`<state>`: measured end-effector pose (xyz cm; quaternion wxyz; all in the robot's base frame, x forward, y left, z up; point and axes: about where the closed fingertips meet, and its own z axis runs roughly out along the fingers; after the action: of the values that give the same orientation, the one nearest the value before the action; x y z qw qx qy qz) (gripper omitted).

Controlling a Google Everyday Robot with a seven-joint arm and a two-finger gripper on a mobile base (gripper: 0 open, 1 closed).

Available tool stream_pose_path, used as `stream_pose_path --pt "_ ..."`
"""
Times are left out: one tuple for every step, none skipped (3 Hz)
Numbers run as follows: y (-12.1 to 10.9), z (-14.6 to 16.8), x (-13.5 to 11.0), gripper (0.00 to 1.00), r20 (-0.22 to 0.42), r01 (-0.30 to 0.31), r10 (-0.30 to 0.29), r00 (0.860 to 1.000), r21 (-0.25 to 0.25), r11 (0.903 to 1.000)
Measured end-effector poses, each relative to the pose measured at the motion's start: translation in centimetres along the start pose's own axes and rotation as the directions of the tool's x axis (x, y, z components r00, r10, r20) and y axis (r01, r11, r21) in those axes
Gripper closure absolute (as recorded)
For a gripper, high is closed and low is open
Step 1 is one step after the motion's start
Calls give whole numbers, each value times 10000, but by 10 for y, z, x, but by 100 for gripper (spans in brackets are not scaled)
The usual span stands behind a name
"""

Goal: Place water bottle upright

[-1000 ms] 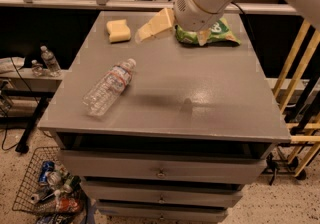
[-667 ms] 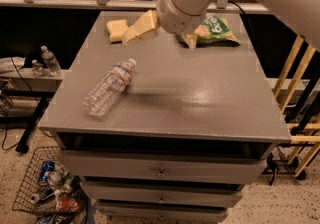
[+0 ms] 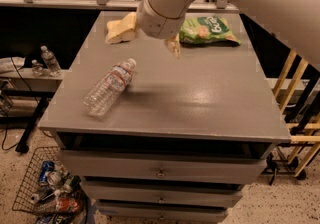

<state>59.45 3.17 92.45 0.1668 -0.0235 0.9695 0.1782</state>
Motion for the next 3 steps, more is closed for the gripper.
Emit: stream_pose_path --pt "0 0 0 0 2 -9 9 10000 1 10000" --pt "-6 15 -2 0 -704 -845 876 9937 465 9953" --pt "-5 32 4 0 -1493 -2185 2379 9598 1353 9664"
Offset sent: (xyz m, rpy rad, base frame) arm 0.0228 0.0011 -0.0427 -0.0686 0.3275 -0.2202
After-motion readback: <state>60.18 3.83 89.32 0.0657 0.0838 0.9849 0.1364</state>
